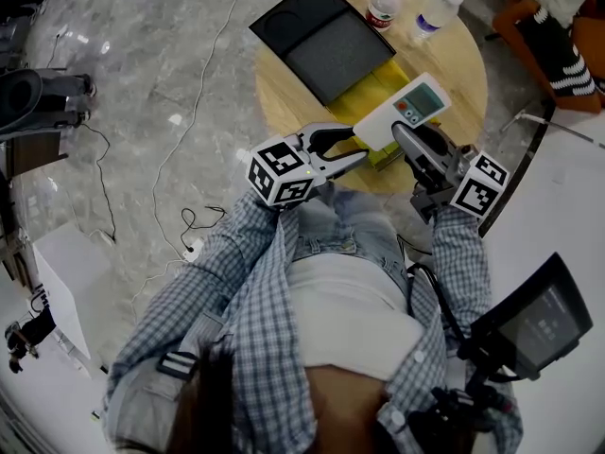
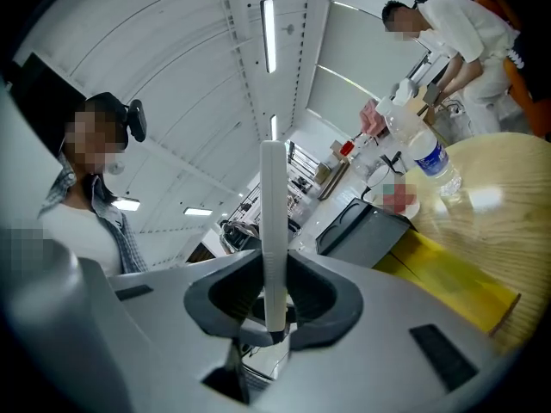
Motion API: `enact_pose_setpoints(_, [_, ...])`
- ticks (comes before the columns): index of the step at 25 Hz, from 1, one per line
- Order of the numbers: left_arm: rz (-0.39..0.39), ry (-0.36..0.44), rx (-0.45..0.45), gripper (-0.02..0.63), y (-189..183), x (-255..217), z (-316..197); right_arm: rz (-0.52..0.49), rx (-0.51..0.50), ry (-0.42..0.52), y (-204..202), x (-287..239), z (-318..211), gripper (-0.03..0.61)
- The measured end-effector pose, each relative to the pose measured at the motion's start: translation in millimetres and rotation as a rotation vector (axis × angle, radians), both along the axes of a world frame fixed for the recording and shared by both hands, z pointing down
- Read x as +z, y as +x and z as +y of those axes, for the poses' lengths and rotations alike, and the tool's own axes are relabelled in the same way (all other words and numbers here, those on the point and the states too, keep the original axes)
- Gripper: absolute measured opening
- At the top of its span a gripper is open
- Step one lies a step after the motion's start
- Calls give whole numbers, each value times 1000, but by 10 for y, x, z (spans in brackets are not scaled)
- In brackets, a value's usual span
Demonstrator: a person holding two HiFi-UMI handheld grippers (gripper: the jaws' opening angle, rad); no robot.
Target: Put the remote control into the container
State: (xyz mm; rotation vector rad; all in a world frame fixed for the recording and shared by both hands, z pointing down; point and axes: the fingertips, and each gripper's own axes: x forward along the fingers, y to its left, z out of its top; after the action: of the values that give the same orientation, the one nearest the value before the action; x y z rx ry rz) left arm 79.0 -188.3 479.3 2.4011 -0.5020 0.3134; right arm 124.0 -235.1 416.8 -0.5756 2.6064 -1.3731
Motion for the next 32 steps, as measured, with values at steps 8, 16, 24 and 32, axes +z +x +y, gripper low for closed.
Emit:
enact_pose_setpoints(8, [-21,96,-153,149,-446,-194,-213,197,-51,-56,60,368,-61,89])
enact_pose_setpoints(16, [-63,156,-291,10,-758,-369,-270,399,-183,-128,-100,849,25,89])
enact_pose_setpoints(24, [-79,155,-329,9,-876,-352,-195,504,-264,-227,-193,1227,32,89])
enact_pose_setpoints(32, [-85,160,-346,9,-938,-390,-183,633,-362,-265,-176,1489,72,89])
